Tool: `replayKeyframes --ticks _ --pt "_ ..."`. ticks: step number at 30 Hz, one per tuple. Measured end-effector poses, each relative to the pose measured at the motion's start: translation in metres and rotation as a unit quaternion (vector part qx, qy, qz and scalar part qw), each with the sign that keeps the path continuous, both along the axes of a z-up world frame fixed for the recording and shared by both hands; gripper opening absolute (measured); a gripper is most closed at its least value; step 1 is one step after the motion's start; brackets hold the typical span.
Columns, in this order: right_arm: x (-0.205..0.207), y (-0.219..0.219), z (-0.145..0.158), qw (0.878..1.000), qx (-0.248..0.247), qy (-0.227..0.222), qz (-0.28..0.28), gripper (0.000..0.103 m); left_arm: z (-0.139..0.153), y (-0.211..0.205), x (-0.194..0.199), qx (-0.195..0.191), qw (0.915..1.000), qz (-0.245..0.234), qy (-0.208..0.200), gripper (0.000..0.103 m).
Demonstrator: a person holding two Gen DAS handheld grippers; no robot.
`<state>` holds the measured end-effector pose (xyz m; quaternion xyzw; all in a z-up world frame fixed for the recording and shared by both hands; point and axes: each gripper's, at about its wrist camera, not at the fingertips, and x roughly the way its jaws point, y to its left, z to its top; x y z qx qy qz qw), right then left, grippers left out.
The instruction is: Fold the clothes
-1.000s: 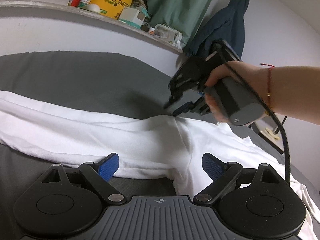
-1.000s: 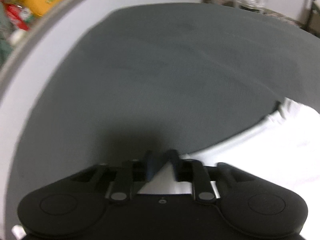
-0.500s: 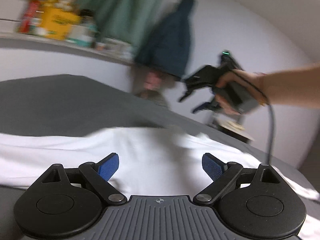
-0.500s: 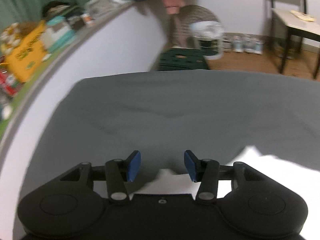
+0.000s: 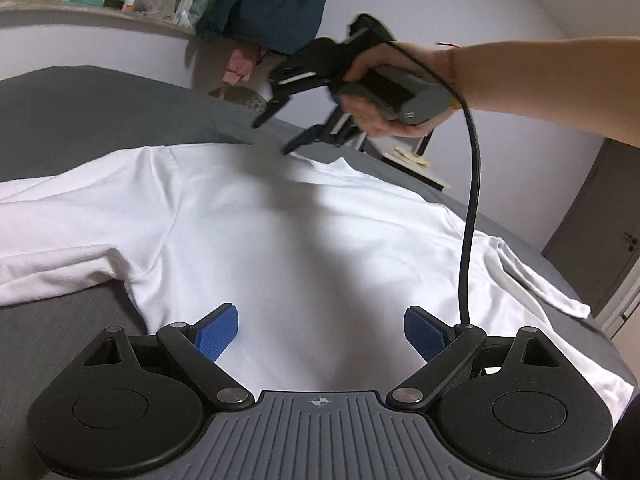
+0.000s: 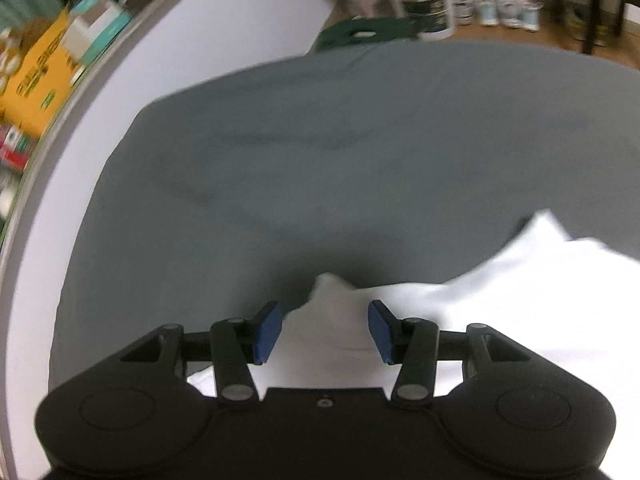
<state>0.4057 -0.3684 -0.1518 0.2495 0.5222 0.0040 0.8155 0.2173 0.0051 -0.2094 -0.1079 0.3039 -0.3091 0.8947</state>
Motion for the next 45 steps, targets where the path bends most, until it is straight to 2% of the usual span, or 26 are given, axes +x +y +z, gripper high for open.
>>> replayKeyframes --ticks 3,4,5,6,7,10,12,13,14,16,19,21,25,29,30,31,32,36,38,40,42,44,45 --pt "0.012 0.017 -0.008 0.999 -0.031 0.01 -0.004 0.045 -0.001 -0.001 -0.001 0.005 1.0 -0.003 -0.003 0.092" --pt "0.015 0.021 -0.011 0.999 -0.045 0.012 -0.007 0.034 -0.002 -0.001 -0.001 0.008 1.0 -0.004 -0.004 0.092" --pt "0.017 0.024 -0.013 0.998 -0.06 0.01 -0.01 0.017 -0.003 -0.001 -0.002 0.011 0.9999 -0.006 -0.005 0.092" --pt "0.019 0.026 -0.015 0.997 -0.073 0.009 -0.014 0.011 -0.003 -0.001 -0.002 0.011 0.9999 -0.006 -0.005 0.092" --pt "0.019 0.025 -0.017 0.997 -0.073 0.006 -0.022 0.01 -0.003 -0.002 -0.002 0.011 0.9999 -0.006 -0.006 0.092" --pt "0.017 0.007 -0.015 0.999 -0.023 -0.018 -0.029 0.014 -0.003 -0.002 -0.003 0.008 0.9999 -0.007 -0.006 0.092" --pt "0.008 -0.019 0.0 0.997 0.021 -0.069 -0.022 0.015 -0.003 -0.001 -0.002 0.006 0.9999 -0.006 -0.005 0.092" --pt "0.002 -0.036 0.011 0.995 0.02 -0.091 -0.017 0.022 -0.003 -0.001 -0.003 0.008 0.9999 -0.007 -0.005 0.092" --pt "-0.004 -0.053 0.022 0.994 0.004 -0.106 -0.01 0.034 -0.003 -0.002 -0.003 0.01 0.9999 -0.007 -0.006 0.092" --pt "-0.017 -0.085 0.036 0.993 -0.062 -0.1 0.005 0.042 -0.002 -0.004 -0.004 0.018 0.9998 -0.008 -0.008 0.092" --pt "-0.037 -0.123 0.043 0.983 -0.167 -0.066 0.039 0.042 -0.002 -0.006 -0.006 0.027 0.9995 -0.009 -0.011 0.093" --pt "-0.049 -0.14 0.038 0.973 -0.215 -0.044 0.067 0.041 -0.001 -0.007 -0.008 0.031 0.9994 -0.01 -0.013 0.094" --pt "-0.06 -0.147 0.016 0.974 -0.203 -0.048 0.094 0.041 0.0 -0.008 -0.008 0.037 0.9992 -0.011 -0.014 0.095" --pt "-0.055 -0.132 -0.003 0.968 -0.203 -0.047 0.14 0.04 0.0 -0.006 -0.009 0.034 0.9993 -0.012 -0.014 0.096" --pt "-0.051 -0.125 -0.007 0.966 -0.204 -0.047 0.152 0.038 0.0 -0.006 -0.01 0.033 0.9993 -0.012 -0.013 0.096" --pt "-0.049 -0.12 -0.01 0.963 -0.209 -0.053 0.16 0.025 0.0 -0.006 -0.01 0.032 0.9993 -0.013 -0.013 0.096" --pt "-0.047 -0.116 -0.01 0.96 -0.217 -0.063 0.165 0.005 -0.001 -0.006 -0.009 0.032 0.9993 -0.013 -0.013 0.096" --pt "-0.04 -0.102 -0.007 0.947 -0.261 -0.105 0.156 0.004 -0.002 -0.008 -0.008 0.031 0.9993 -0.014 -0.013 0.097" --pt "-0.038 -0.104 -0.012 0.952 -0.253 -0.108 0.133 0.005 -0.002 -0.008 -0.009 0.03 0.9993 -0.015 -0.013 0.098" --pt "-0.041 -0.107 -0.016 0.959 -0.238 -0.115 0.099 0.008 -0.002 -0.006 -0.009 0.027 0.9994 -0.017 -0.012 0.098" --pt "-0.049 -0.115 -0.012 0.966 -0.215 -0.12 0.077 0.017 -0.002 -0.004 -0.009 0.024 0.9995 -0.017 -0.011 0.098" --pt "-0.063 -0.134 0.002 0.972 -0.178 -0.134 0.079 0.034 -0.002 -0.003 -0.009 0.022 0.9996 -0.017 -0.011 0.098" --pt "-0.073 -0.147 0.011 0.972 -0.167 -0.145 0.08 0.036 -0.002 -0.003 -0.009 0.022 0.9996 -0.017 -0.011 0.098"
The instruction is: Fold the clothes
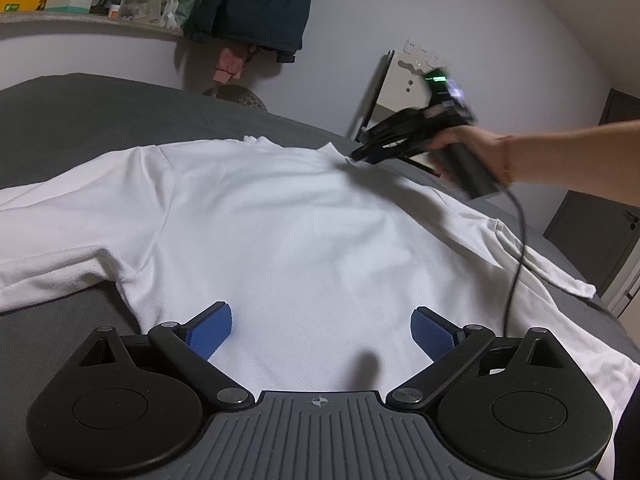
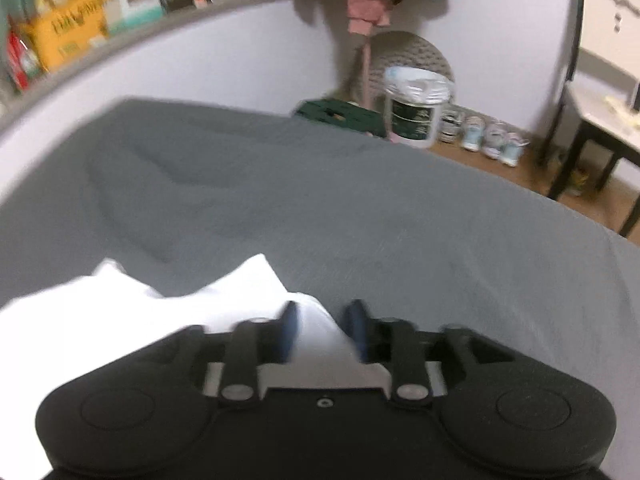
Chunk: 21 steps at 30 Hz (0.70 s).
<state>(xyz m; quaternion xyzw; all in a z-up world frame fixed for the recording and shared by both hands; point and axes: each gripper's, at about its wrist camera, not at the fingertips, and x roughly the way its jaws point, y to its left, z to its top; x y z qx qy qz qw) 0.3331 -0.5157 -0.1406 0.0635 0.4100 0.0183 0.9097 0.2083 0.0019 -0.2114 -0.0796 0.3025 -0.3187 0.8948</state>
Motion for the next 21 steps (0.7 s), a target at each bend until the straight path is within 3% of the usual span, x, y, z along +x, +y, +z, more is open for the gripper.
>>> replayKeyframes --ticks 3,7,12,15,18,21 --pt "-0.038 -0.052 0.03 1.0 0.0 0.001 -0.005 0.049 0.0 -0.002 -0.001 0.006 1.0 0.0 -0.002 0.098" --pt "-0.106 -0.119 0.05 0.997 -0.034 0.068 -0.019 0.049 0.001 -0.002 -0.001 0.01 0.9999 0.0 -0.003 0.098" --pt "-0.224 -0.186 0.055 0.984 -0.042 0.113 -0.13 0.051 0.002 -0.007 -0.003 0.024 0.9997 0.001 -0.008 0.099" --pt "-0.297 -0.227 0.049 0.964 -0.057 0.13 -0.224 0.054 0.004 -0.012 -0.007 0.046 0.9988 0.002 -0.017 0.099" --pt "-0.352 -0.269 0.032 0.937 -0.038 0.148 -0.313 0.054 0.005 -0.021 -0.013 0.081 0.9963 0.003 -0.031 0.099" --pt "-0.382 -0.294 0.017 0.918 -0.023 0.121 -0.377 0.054 0.006 -0.032 -0.017 0.121 0.9917 0.003 -0.045 0.099"
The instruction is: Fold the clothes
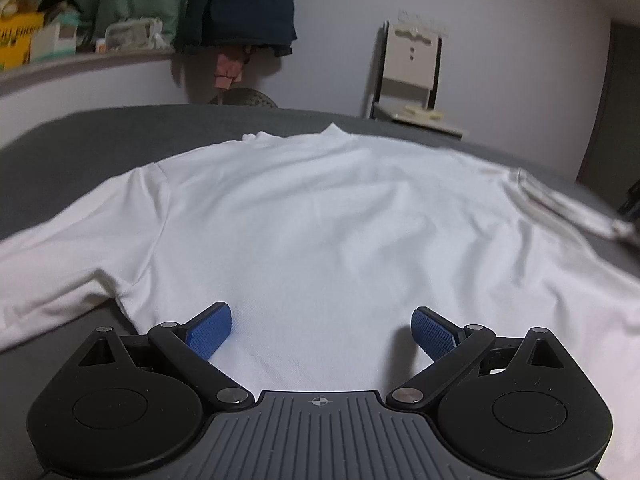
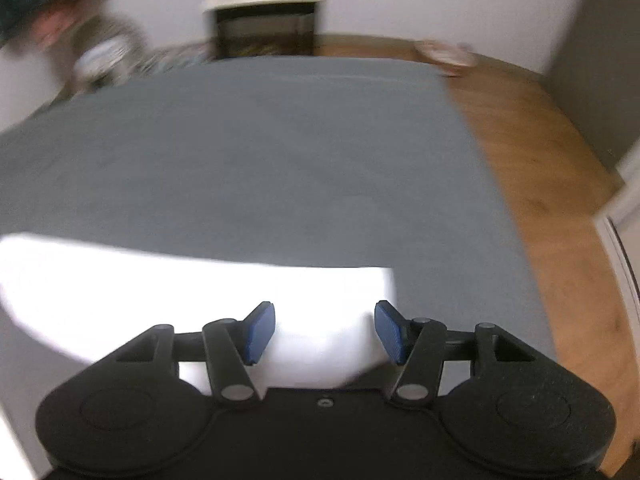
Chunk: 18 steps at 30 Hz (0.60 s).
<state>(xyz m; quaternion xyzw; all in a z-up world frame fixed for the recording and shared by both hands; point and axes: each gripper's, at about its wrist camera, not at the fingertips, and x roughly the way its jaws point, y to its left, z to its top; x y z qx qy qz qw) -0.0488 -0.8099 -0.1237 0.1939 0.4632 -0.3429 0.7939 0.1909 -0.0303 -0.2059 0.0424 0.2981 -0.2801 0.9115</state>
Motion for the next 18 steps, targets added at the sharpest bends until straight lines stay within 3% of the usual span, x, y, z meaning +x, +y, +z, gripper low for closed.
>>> replayKeyframes --ticks 4,7,8,9,11,15,16,18 --pt "-0.012 -0.028 -0.03 0.996 0.029 -0.051 -0.066 0.054 0.001 -0.011 -0.005 0.042 0.999 -0.004 -0.013 0.103" --pt "-0.005 -0.032 -0.048 0.994 0.036 -0.075 -0.068 0.043 0.001 -0.008 -0.005 0.036 0.9993 -0.004 -0.011 0.103" --pt "0.001 -0.029 -0.05 0.994 0.03 -0.085 -0.057 0.017 0.001 -0.007 -0.005 0.034 0.9994 -0.004 -0.01 0.103" --pt "0.004 -0.029 -0.05 0.994 0.03 -0.092 -0.044 0.006 0.001 -0.008 -0.005 0.035 0.9993 -0.003 -0.01 0.103" --pt "0.006 -0.027 -0.041 0.992 0.015 -0.123 -0.029 0.007 0.001 -0.009 -0.005 0.038 0.9992 -0.003 -0.01 0.103" --pt "-0.008 -0.025 0.0 0.963 -0.071 -0.255 -0.045 0.007 0.001 -0.011 -0.006 0.039 0.9992 -0.002 -0.012 0.103" --pt "-0.011 -0.028 0.003 0.959 -0.08 -0.265 -0.061 0.007 0.0 -0.012 -0.006 0.04 0.9991 -0.002 -0.013 0.103" --pt "-0.01 -0.038 -0.001 0.961 -0.086 -0.249 -0.079 0.007 0.0 -0.013 -0.006 0.043 0.999 -0.002 -0.015 0.103"
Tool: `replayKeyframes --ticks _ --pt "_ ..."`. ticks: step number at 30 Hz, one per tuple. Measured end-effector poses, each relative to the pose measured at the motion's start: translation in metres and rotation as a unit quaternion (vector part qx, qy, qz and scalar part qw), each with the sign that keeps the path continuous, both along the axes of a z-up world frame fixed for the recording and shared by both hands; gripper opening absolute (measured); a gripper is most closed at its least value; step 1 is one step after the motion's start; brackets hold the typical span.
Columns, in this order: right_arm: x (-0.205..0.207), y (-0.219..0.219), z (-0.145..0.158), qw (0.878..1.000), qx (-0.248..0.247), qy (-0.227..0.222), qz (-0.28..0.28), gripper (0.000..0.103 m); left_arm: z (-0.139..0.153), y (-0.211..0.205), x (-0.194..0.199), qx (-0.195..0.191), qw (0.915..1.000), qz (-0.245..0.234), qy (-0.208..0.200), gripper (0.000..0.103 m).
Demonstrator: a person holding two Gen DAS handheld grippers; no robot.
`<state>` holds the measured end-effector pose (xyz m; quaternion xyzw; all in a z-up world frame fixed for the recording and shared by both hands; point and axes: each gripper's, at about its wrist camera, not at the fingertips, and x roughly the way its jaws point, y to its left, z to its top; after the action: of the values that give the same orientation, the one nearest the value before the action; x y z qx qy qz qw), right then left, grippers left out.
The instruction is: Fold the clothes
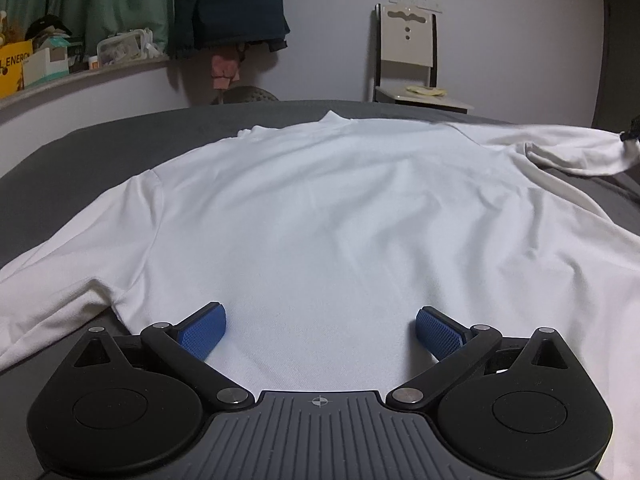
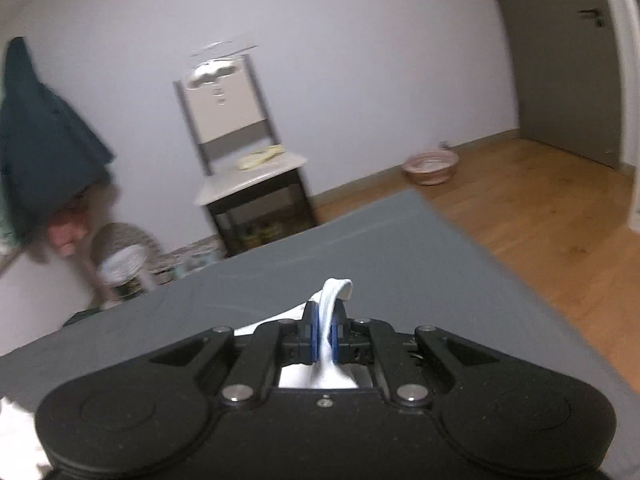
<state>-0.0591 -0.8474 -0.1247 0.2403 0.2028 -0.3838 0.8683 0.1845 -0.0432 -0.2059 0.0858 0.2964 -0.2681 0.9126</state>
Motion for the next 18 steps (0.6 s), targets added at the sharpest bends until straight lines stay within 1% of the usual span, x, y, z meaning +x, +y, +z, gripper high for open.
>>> replayKeyframes --ticks 2,4,6,7,8,9,10,11,12,13,14,15,16,17,18 --pt "0.006 -0.008 -0.015 0.999 0.024 0.025 -0.002 0.007 0.0 0.001 0.0 -0.002 1.0 0.0 0.001 0.103" --pt "0.008 -0.01 -0.031 0.998 0.047 0.029 -0.008 0.007 0.0 0.001 0.0 -0.002 1.0 0.0 0.001 0.103" --pt "0.012 -0.009 -0.045 0.996 0.075 0.036 -0.015 0.01 0.001 0.001 -0.001 -0.002 1.0 0.0 0.001 0.103" --pt "0.013 -0.007 -0.049 0.995 0.087 0.051 -0.024 0.017 0.001 0.001 -0.001 -0.002 1.0 0.0 0.001 0.103" --pt "0.015 -0.003 -0.05 0.993 0.088 0.07 -0.036 0.031 0.001 0.001 -0.001 -0.002 1.0 0.0 0.001 0.103" --pt "0.017 0.003 -0.048 0.993 0.066 0.086 -0.05 0.035 0.001 0.001 -0.001 -0.001 1.0 0.0 0.0 0.103" --pt "0.017 0.014 -0.042 0.992 0.024 0.101 -0.068 0.039 0.0 0.001 -0.002 0.0 1.0 0.0 0.0 0.103" --pt "0.02 0.025 -0.035 0.992 -0.012 0.105 -0.068 0.04 0.0 0.001 -0.002 0.001 1.0 0.0 0.0 0.103" --pt "0.03 0.036 -0.027 0.994 -0.042 0.094 -0.045 0.04 0.0 0.001 -0.002 0.001 1.0 0.0 -0.001 0.103" --pt "0.042 0.048 -0.02 0.995 -0.061 0.076 -0.002 0.04 0.0 0.001 -0.002 0.001 1.0 0.0 -0.001 0.103" --pt "0.057 0.061 -0.013 0.995 -0.059 0.052 0.068 0.04 0.0 0.001 -0.002 0.0 1.0 0.0 -0.001 0.103" --pt "0.075 0.075 -0.008 0.989 -0.05 0.042 0.132 0.04 0.0 0.002 -0.002 -0.001 1.0 0.0 -0.001 0.103" --pt "0.097 0.094 -0.004 0.98 -0.044 0.045 0.188 0.04 0.0 0.002 -0.002 -0.001 1.0 0.0 -0.001 0.103" --pt "0.123 0.117 -0.002 0.968 -0.043 0.054 0.24 0.04 0.0 0.002 -0.002 -0.001 1.0 0.0 -0.001 0.103" --pt "0.148 0.14 0.0 0.954 -0.041 0.062 0.291 0.04 0.0 0.002 -0.002 -0.002 1.0 0.0 -0.001 0.103"
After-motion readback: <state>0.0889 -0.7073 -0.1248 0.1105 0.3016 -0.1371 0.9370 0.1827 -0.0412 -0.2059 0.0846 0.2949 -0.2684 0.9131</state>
